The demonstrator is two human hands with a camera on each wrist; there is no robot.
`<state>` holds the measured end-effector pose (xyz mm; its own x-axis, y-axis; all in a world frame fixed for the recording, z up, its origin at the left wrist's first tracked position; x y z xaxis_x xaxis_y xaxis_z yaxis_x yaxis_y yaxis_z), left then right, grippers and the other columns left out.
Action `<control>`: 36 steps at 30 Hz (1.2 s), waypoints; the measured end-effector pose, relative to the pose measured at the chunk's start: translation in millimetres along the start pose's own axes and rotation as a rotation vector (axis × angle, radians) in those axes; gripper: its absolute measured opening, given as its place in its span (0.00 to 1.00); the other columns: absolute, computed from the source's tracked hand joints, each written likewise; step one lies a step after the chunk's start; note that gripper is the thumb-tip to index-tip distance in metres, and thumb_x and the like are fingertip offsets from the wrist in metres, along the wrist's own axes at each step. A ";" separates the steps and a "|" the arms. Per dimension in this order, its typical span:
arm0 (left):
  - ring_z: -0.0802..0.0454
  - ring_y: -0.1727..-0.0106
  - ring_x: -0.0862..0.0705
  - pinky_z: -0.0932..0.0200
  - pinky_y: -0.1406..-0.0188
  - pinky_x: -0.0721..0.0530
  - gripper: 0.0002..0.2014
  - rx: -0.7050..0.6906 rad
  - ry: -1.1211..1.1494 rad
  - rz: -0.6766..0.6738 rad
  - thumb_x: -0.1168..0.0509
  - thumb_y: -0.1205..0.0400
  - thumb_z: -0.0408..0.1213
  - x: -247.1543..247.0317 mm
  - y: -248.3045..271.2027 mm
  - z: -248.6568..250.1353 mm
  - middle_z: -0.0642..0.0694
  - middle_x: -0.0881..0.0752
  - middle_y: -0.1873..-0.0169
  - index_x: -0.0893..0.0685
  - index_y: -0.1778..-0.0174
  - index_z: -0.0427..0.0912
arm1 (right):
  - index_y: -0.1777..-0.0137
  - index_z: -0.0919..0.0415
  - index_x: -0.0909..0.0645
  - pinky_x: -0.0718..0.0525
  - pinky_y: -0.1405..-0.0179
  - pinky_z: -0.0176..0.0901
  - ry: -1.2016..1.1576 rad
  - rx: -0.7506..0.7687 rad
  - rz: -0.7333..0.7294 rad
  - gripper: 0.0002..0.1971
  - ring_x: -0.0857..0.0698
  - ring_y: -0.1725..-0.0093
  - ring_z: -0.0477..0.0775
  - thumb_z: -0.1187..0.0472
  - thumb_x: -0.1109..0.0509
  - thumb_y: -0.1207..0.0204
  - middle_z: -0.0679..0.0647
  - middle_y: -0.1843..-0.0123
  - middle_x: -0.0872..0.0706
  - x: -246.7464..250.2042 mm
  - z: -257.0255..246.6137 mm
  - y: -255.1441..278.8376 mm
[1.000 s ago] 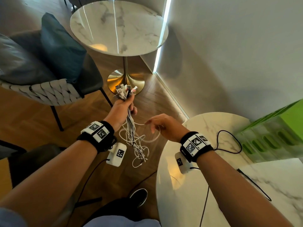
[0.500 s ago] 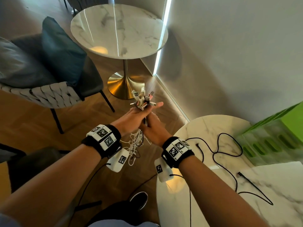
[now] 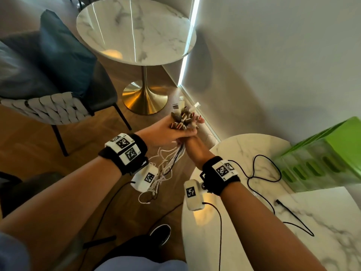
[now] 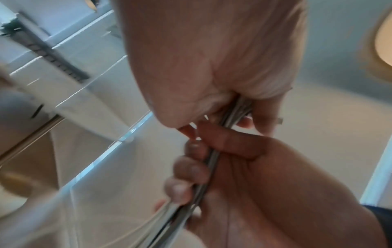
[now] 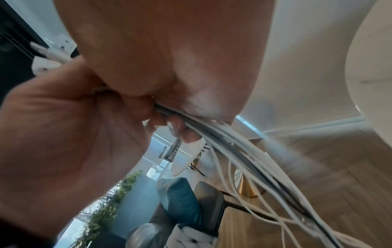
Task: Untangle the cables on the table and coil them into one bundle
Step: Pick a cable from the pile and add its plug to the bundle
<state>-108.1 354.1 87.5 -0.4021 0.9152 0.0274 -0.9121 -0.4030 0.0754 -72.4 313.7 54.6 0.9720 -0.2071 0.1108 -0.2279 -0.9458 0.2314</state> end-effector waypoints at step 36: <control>0.56 0.29 0.24 0.51 0.24 0.25 0.49 0.366 -0.405 -0.445 0.15 0.31 0.51 -72.0 40.7 -165.9 0.57 0.25 0.26 0.35 0.18 0.49 | 0.64 0.53 0.48 0.36 0.73 0.44 -0.511 -0.046 0.339 0.15 0.47 0.73 0.51 0.64 0.46 0.20 0.49 0.73 0.47 106.6 -10.3 81.4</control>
<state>-129.6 271.0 -76.8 0.1295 0.9514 0.2794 -0.8691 -0.0267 0.4938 12.1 217.2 95.2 0.7471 -0.5987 -0.2889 -0.5199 -0.7971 0.3072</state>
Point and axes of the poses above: each hand's wrist, its own y-axis away from the middle knuckle, its own x-axis out of the back of the hand, z = x × y, the point moved 10 cm from there along -y, towards the middle knuckle
